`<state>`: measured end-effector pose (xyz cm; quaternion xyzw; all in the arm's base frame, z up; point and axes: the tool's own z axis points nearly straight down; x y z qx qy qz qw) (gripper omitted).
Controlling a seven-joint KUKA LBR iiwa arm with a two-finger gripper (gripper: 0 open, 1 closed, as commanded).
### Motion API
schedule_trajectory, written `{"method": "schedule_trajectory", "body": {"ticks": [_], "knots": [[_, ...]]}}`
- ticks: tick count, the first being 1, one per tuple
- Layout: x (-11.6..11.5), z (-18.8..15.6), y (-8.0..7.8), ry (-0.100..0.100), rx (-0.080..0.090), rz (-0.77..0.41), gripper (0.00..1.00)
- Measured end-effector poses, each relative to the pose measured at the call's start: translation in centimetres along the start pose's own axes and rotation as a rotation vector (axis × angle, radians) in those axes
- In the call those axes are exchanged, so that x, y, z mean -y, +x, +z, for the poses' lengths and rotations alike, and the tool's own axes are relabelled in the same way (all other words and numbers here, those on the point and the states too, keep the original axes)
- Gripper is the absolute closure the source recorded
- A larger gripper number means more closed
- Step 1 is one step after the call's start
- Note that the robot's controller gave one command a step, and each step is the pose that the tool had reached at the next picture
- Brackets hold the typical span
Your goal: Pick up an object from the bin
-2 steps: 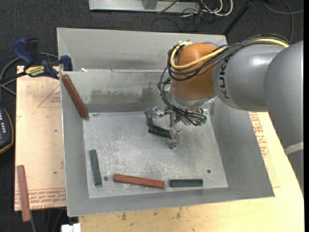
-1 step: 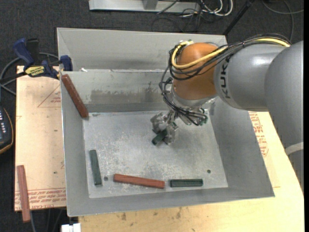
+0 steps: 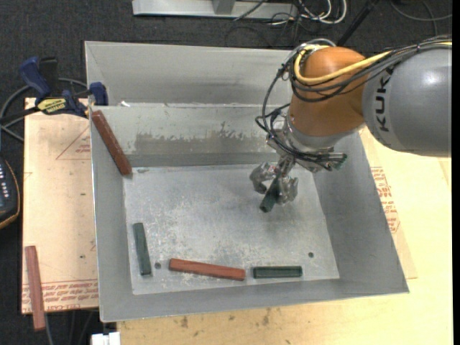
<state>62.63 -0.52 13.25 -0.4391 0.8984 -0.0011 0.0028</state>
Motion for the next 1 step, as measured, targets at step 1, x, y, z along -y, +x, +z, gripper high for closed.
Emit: {"method": "schedule_trajectory", "body": {"ticks": [1], "knots": [[-0.95, -9.52, 3.06, 0.004, 0.003, -0.007, 1.00]]}}
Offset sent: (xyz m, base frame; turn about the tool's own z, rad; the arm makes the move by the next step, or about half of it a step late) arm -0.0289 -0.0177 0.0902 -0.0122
